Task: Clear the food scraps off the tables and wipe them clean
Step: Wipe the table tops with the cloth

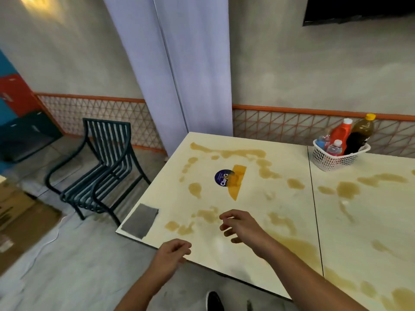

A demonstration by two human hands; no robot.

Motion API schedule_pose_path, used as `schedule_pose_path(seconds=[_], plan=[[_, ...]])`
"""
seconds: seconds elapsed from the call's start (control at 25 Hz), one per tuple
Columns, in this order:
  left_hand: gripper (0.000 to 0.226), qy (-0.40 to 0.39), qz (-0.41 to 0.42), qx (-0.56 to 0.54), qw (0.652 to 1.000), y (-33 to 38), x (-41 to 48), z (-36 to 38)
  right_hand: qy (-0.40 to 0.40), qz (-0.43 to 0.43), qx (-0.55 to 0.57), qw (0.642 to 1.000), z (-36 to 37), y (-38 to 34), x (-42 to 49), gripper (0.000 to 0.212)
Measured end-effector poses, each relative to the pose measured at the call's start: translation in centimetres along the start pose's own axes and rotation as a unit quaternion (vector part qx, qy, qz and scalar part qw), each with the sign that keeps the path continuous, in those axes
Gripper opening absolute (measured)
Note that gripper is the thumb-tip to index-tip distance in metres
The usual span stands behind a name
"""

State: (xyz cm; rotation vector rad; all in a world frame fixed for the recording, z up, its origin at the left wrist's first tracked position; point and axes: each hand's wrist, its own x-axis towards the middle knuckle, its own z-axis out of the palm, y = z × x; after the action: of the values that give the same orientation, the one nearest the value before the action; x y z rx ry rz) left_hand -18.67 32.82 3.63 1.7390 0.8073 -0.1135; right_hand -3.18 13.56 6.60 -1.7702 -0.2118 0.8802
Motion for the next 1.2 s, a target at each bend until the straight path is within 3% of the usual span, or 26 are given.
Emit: schedule_pose_path(seconds=[0.32,0.6,0.84,0.92,1.0,1.08,1.2], plan=[[0.018,0.006,-0.120,0.058,0.991,-0.6,12.6,-10.9,-0.069,0.088,-0.061,0.992,5.7,-1.1,15.3,0.017],[0.020,0.056,-0.171,0.123,0.976,-2.7,19.6,-17.5,-0.100,0.098,-0.080,0.987,9.7,-4.2,23.0,0.017],[0.020,0.116,-0.112,0.253,0.954,-4.4,24.1,-18.4,-0.096,0.130,-0.066,0.985,11.5,-4.8,24.6,0.018],[0.020,0.087,-0.083,0.314,0.942,-4.8,25.6,-18.9,-0.087,0.137,-0.064,0.985,12.3,-4.9,25.1,0.018],[0.029,0.018,-0.027,0.446,0.894,-5.6,27.4,-19.4,-0.075,0.142,-0.064,0.985,13.1,-5.0,25.6,0.018],[0.048,-0.057,0.061,0.583,0.808,-6.4,29.3,-19.9,-0.049,0.151,-0.063,0.985,13.9,-5.3,26.1,0.018],[0.074,-0.153,0.122,0.642,0.741,-6.2,32.4,-20.2,0.006,0.164,-0.045,0.985,15.7,-6.4,26.9,0.018]])
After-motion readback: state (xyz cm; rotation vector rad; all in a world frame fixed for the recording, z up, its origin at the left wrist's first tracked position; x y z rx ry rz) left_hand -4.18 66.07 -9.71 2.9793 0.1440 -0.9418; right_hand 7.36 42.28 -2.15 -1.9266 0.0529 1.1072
